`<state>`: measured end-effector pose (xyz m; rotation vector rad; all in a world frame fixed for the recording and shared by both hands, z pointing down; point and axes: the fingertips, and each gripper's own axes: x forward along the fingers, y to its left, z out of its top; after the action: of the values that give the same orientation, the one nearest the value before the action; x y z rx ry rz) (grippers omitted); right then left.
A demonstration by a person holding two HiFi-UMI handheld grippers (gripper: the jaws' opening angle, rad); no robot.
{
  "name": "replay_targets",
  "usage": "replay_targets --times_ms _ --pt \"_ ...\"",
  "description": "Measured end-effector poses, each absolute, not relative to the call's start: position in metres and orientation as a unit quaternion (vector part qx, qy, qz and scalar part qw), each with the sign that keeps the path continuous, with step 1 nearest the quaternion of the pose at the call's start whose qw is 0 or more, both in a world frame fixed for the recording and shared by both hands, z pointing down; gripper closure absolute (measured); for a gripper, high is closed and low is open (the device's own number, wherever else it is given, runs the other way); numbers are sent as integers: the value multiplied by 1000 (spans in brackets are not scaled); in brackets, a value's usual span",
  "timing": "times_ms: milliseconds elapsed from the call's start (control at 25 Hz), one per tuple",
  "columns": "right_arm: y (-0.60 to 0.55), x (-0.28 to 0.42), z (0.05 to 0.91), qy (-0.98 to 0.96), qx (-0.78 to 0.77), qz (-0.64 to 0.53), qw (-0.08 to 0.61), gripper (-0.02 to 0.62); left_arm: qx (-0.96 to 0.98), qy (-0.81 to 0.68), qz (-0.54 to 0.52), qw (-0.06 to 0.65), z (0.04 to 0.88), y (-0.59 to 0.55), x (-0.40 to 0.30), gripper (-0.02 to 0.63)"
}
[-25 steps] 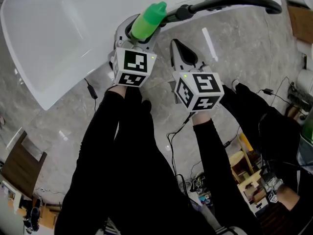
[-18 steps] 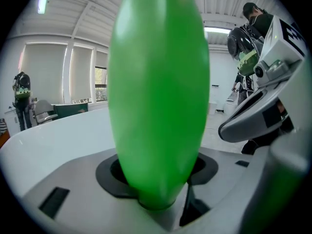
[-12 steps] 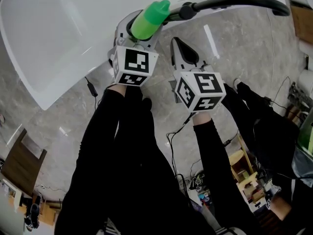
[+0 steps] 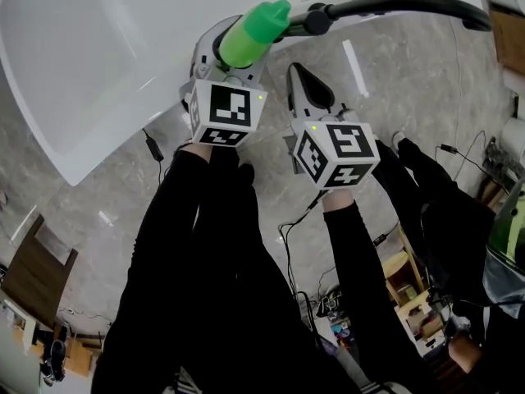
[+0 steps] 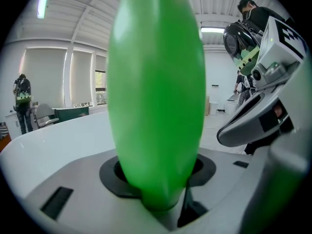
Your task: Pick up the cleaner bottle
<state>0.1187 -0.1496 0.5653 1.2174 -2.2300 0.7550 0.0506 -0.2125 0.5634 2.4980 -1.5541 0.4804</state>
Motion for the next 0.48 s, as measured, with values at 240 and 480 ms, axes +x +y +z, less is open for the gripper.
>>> replay_targets --times_ms 240,480 --pt "-147 121 566 -814 447 278 245 594 833 -523 164 72 561 -212 50 397" --pt "-151 123 561 -814 449 272 247 594 834 -521 162 79 562 -212 50 400"
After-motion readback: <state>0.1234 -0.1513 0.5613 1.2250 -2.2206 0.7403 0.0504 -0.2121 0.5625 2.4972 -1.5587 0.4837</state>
